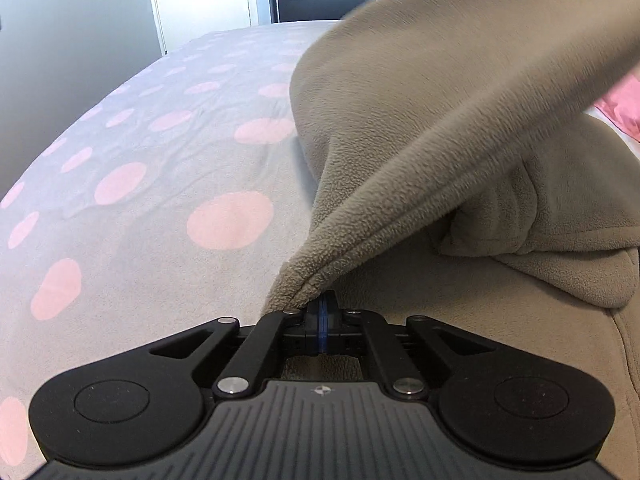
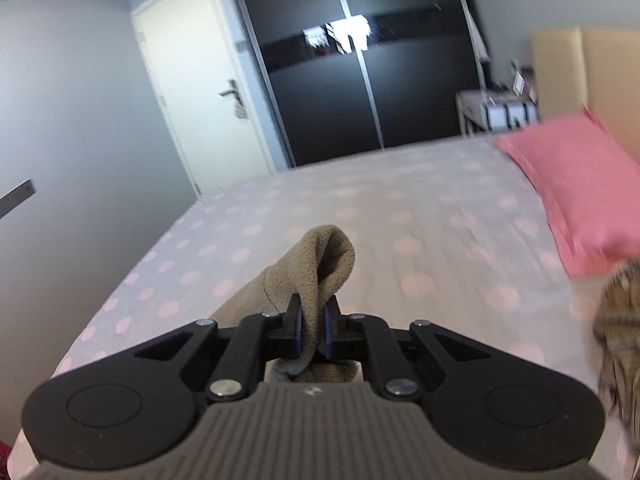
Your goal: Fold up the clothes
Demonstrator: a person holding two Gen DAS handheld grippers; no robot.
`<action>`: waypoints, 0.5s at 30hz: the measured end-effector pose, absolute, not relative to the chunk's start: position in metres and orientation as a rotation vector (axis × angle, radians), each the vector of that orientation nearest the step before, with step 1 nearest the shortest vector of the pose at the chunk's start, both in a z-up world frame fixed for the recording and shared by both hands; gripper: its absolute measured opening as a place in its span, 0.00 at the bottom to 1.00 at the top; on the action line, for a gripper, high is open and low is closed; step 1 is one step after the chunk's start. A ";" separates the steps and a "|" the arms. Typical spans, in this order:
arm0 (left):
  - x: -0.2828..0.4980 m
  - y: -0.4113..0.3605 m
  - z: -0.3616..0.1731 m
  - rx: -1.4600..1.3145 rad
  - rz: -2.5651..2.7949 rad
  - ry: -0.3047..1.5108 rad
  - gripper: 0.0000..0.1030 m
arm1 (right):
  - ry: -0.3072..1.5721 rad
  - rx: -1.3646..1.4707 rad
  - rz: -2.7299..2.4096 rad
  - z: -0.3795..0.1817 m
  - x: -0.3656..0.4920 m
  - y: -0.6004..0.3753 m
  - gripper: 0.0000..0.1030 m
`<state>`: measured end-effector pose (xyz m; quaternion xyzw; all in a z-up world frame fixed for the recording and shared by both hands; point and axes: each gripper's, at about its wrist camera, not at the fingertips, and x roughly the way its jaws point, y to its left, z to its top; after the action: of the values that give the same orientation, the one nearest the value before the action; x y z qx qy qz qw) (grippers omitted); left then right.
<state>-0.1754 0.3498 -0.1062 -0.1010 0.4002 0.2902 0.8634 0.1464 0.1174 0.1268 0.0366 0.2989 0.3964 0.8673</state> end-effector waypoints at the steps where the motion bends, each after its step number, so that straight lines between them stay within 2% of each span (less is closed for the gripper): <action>1: -0.175 0.349 -0.106 -0.209 0.609 0.841 0.00 | 0.658 0.098 0.814 0.111 0.153 0.108 0.11; 9: -0.169 0.337 -0.105 -0.179 0.632 0.870 0.00 | 0.890 0.164 0.645 -0.023 0.194 0.082 0.11; 15: -0.171 0.326 -0.101 -0.109 0.638 0.882 0.00 | 0.992 0.170 0.585 -0.084 0.203 0.077 0.12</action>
<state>-0.1707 0.3261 -0.1011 -0.0518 0.4195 0.3031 0.8541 0.2027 0.0770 -0.0840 0.0803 0.4683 0.2763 0.8354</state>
